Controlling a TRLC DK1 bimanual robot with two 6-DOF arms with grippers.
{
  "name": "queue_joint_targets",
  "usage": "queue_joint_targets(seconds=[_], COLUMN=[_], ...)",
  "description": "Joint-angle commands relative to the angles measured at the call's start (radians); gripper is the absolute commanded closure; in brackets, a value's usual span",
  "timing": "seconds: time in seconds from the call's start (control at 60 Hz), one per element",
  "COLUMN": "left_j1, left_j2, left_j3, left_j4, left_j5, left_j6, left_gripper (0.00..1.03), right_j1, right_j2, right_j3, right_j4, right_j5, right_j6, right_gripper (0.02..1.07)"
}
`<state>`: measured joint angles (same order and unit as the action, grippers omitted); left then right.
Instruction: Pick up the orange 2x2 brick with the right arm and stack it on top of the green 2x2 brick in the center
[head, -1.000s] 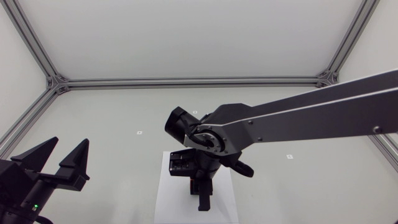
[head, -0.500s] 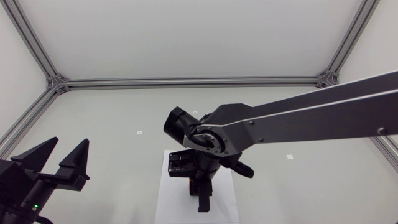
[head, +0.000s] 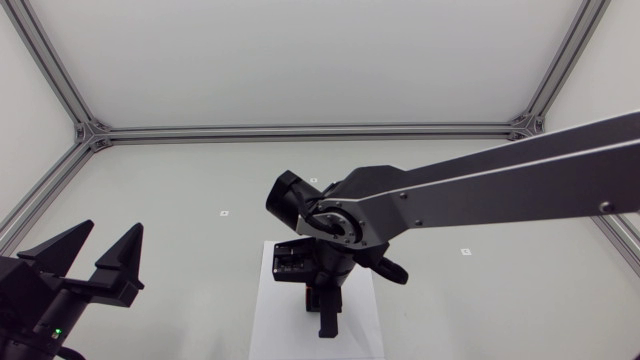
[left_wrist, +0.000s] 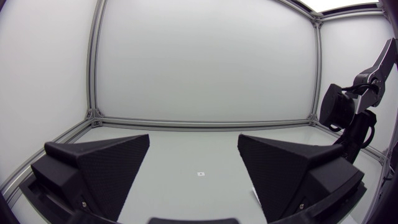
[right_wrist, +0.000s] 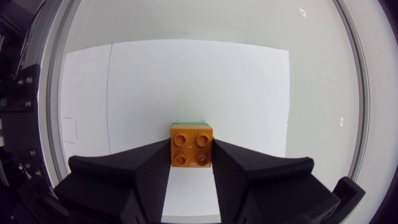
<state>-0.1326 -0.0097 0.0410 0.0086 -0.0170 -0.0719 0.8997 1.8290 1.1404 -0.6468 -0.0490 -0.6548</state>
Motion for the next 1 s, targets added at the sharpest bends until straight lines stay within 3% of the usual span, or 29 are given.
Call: queue_joint_targets(seconds=[0.0, 0.467, 0.85, 0.983], left_j1=[-0.005, -0.007, -0.007, -0.007], left_j2=[-0.003, -0.003, -0.003, -0.003], left_j3=[-0.041, -0.041, -0.041, -0.041], left_j4=[-0.010, -0.010, -0.010, -0.010], left_j5=[-0.003, -0.003, -0.003, -0.003], left_j6=[-0.020, -0.019, -0.019, -0.020], left_gripper=[0.04, 0.04, 0.04, 0.04], right_j1=[0.005, 0.004, -0.001, 0.002], right_j2=[0.027, 0.050, 0.050, 0.058], right_j3=[-0.010, -0.013, -0.014, -0.018], right_j4=[0.007, 0.021, 0.022, 0.027], right_j5=[-0.003, -0.002, -0.002, -0.003], right_j6=[0.003, 0.000, -0.008, -0.012], right_gripper=[0.83, 0.81, 0.36, 0.34])
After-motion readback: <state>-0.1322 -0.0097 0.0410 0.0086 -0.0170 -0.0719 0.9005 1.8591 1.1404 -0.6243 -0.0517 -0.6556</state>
